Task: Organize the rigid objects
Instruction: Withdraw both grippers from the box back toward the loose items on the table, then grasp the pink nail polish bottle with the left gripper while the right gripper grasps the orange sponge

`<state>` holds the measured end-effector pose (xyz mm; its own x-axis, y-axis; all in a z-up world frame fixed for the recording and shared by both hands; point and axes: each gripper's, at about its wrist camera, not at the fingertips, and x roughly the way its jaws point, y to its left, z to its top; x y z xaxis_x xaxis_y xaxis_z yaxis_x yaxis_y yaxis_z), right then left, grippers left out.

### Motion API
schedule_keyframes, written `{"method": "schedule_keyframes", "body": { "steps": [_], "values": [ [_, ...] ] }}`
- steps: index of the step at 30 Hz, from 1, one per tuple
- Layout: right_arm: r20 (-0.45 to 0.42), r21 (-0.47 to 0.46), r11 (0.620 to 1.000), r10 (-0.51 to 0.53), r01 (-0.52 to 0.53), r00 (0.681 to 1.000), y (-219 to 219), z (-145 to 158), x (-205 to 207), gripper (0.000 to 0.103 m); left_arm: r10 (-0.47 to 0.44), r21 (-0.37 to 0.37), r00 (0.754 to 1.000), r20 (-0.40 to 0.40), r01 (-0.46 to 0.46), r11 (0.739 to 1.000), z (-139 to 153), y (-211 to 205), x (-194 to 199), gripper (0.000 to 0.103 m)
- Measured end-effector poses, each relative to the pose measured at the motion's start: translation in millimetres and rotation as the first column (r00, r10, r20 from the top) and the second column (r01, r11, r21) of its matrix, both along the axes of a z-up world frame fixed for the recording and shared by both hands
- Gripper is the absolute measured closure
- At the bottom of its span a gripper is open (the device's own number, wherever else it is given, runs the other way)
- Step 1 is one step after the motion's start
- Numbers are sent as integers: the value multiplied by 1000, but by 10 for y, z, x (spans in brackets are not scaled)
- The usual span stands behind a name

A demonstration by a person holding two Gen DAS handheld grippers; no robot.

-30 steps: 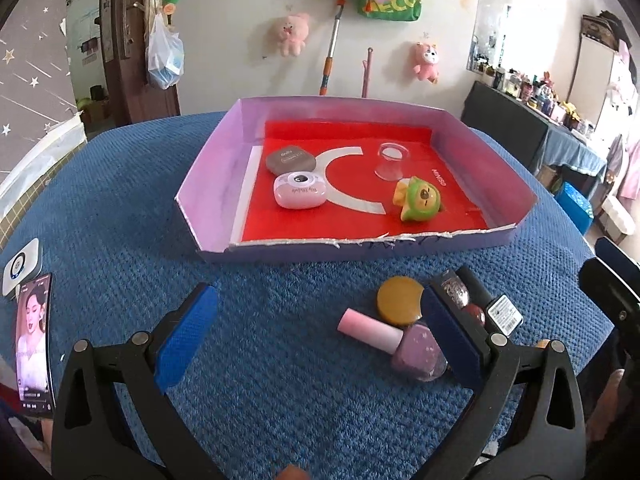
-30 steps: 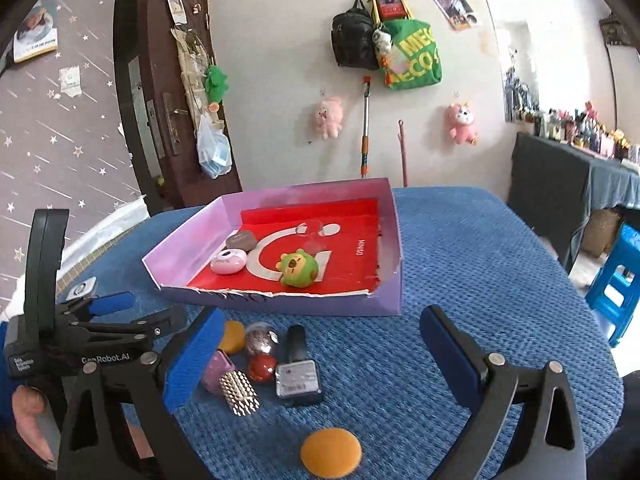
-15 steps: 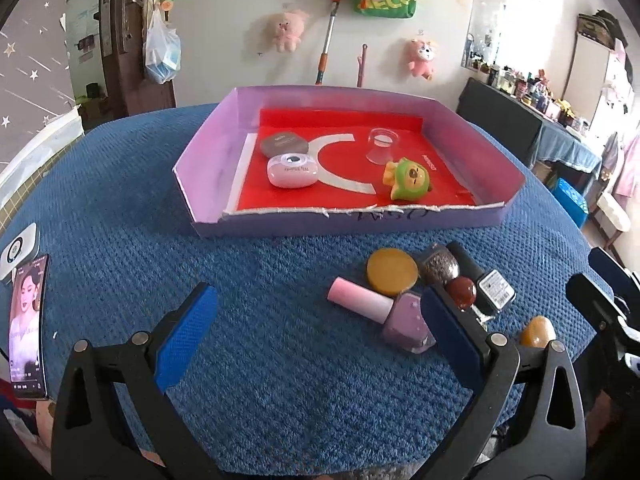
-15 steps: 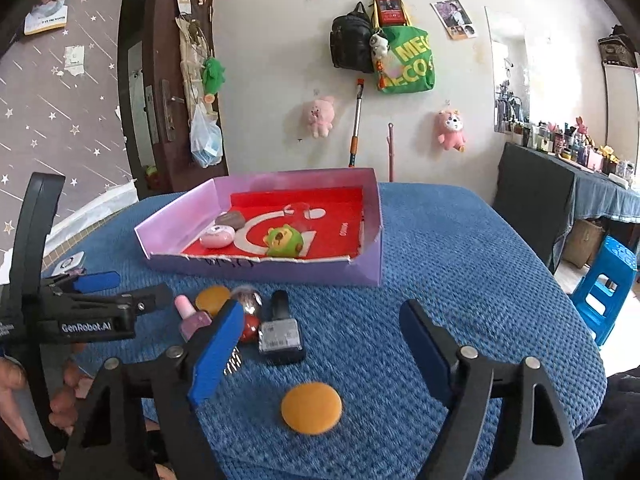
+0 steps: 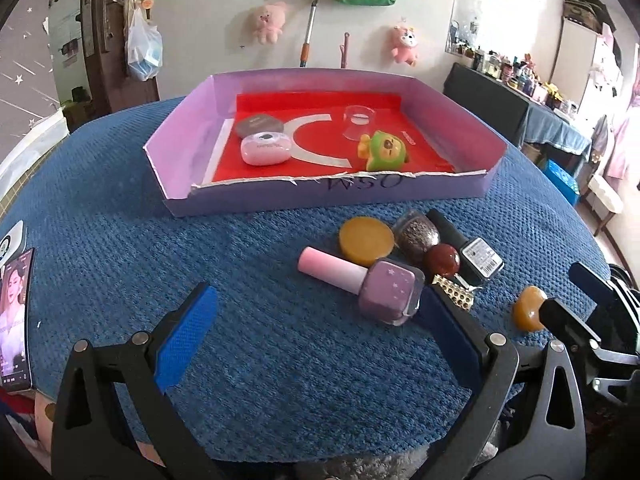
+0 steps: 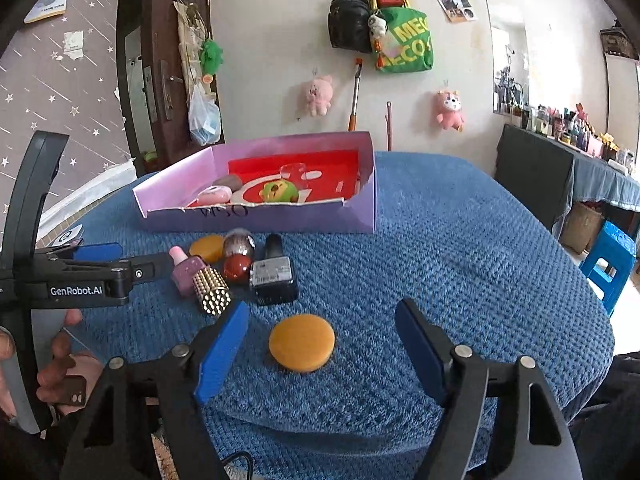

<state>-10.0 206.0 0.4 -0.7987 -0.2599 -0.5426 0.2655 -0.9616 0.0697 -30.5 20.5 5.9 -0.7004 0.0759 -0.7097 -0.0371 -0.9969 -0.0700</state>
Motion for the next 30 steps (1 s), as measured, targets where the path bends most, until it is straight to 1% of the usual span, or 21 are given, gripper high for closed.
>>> {"method": "schedule_keyframes", "body": {
  "steps": [3,11,15,17,20,24,25,26,28,29,30],
  "values": [
    [5,-3,1000,0,0,1000,3,-15,-5,25,-12,-1,1000,6,12,1000,-25,37,3,1],
    [34,3,1000,11,-11,999,-18,-79,-49,25,-9,-26,999,36,9,1000,-153,73,-40,1],
    [41,6,1000,10,-11,999,-24,-104,-58,25,-15,-10,999,51,15,1000,-198,59,-62,0],
    [42,8,1000,9,-9,999,-21,-109,-62,25,-13,-18,999,48,14,1000,-200,30,-42,0],
    [44,5,1000,5,-5,999,-13,-119,-73,25,16,-39,999,45,-14,999,-204,-76,3,0],
    [43,4,1000,8,-8,999,-9,-125,-77,25,116,-48,991,61,-114,992,-247,-349,69,2],
    [43,4,1000,10,-10,999,-11,-130,-79,25,132,-38,989,64,-130,991,-253,-412,82,2],
    [44,4,1000,13,-13,999,-16,-137,-83,25,128,-14,989,70,-128,992,-255,-453,82,2],
    [45,5,1000,18,-18,999,-33,-152,-93,25,91,46,993,74,-95,994,-227,-442,97,2],
    [44,8,1000,19,-19,999,-40,-160,-96,25,75,58,995,70,-80,995,-214,-402,98,2],
    [45,14,1000,18,-19,999,-52,-171,-101,28,54,67,996,64,-58,996,-197,-346,100,2]
  ]
}}
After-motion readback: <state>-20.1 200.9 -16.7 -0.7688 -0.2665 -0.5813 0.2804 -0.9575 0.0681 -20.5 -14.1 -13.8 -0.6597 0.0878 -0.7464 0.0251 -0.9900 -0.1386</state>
